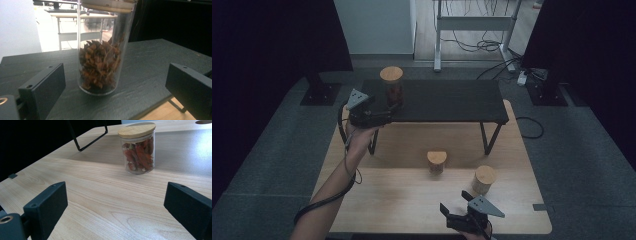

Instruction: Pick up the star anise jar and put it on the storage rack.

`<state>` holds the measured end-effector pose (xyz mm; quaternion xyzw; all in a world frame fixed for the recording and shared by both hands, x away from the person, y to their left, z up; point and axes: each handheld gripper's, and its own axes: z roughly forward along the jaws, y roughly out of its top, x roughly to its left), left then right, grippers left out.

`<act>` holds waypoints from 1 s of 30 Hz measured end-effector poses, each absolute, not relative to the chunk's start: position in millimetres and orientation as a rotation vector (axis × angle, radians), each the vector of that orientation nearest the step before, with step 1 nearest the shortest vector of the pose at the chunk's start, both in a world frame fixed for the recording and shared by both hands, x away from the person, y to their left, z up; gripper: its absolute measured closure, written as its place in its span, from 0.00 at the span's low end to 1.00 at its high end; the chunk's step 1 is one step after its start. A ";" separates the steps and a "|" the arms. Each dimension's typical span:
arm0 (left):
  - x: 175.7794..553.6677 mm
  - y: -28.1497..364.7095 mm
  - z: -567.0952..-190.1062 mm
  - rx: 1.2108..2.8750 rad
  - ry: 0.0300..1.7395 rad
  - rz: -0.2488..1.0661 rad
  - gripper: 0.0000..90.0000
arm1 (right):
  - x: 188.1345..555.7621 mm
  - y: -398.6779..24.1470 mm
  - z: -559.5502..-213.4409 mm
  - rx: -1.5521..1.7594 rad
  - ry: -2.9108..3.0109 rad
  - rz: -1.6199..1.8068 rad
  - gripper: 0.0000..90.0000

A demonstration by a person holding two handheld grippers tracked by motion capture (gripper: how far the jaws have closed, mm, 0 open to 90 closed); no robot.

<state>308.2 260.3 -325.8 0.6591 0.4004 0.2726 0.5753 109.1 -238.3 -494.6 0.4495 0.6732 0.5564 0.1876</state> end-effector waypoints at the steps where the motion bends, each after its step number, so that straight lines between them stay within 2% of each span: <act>1: 305.8 261.5 -325.9 1.544 0.940 0.636 0.03 | 108.8 -238.1 -494.6 1.262 1.894 1.564 0.05; 14: 261.8 273.7 -330.8 1.555 0.935 0.642 0.03 | 103.5 -234.1 -492.3 1.225 1.892 1.552 0.05; 30: 243.4 280.9 -337.5 1.604 0.960 0.649 0.03 | 104.1 -232.1 -492.4 1.214 1.900 1.545 0.05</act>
